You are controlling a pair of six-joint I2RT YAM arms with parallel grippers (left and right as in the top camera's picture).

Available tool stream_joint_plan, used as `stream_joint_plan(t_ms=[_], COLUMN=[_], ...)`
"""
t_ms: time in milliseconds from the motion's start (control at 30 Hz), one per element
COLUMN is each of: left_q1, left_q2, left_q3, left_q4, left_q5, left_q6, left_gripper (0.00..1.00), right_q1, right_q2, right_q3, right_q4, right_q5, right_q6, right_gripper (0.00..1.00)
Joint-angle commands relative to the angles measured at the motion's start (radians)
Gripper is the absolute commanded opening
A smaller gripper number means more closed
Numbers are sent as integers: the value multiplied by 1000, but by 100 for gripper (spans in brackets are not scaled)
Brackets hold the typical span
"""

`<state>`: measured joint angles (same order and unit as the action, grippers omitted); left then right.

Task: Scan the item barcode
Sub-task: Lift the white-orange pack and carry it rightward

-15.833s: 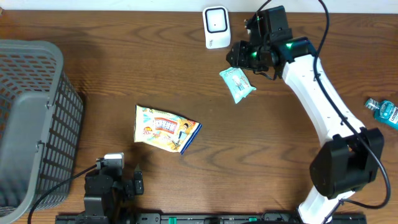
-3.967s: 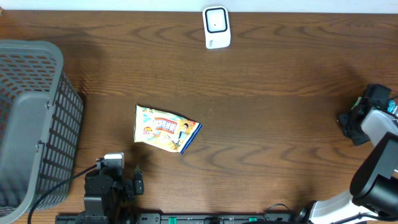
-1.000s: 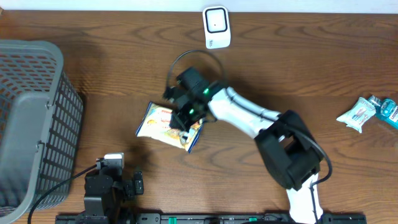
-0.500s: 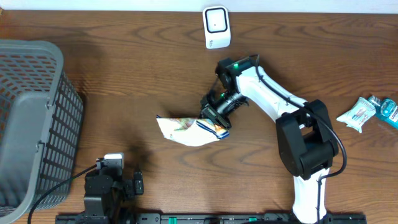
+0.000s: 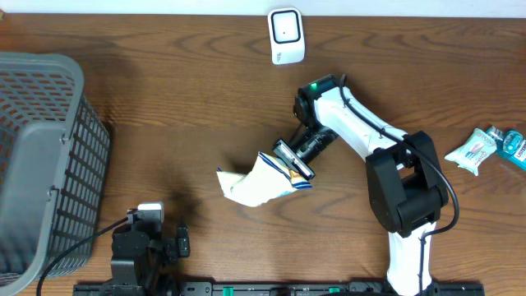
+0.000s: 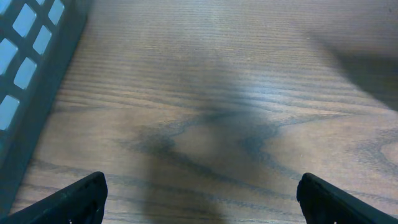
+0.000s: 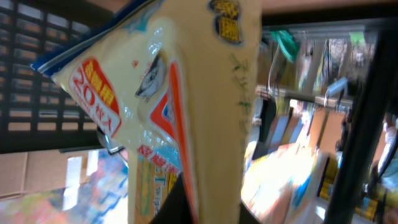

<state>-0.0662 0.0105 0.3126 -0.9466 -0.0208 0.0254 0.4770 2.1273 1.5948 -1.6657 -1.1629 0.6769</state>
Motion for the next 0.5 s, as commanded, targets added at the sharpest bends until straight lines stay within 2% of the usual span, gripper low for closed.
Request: stream_joint_plan(t_ms=[0,133,200,333,467], left_q1=[4,4,4,4,4], left_q2=[-5,-5,-5,-5,-5], left_q3=[-4,-4,-4,-4,-4], left_q4=[-40,-40,-40,-40,-40], left_q5=[10,10,10,10,10], left_q6=[-5,-5,-5,-5,-5], left_gripper=[98,98,98,98,98], right_q1=[-5,-5,-5,-25,-82], right_q2=[-6,-6,-6,-6,-6], right_q3=[12,12,12,12,12], right_q4=[-37,-36,-36,-37,-37], right_q5=[-54,-39,-29,-38,-26], right_q6=[8,-101,-192,-452,-590], right_gripper=[10,11,1,1,1])
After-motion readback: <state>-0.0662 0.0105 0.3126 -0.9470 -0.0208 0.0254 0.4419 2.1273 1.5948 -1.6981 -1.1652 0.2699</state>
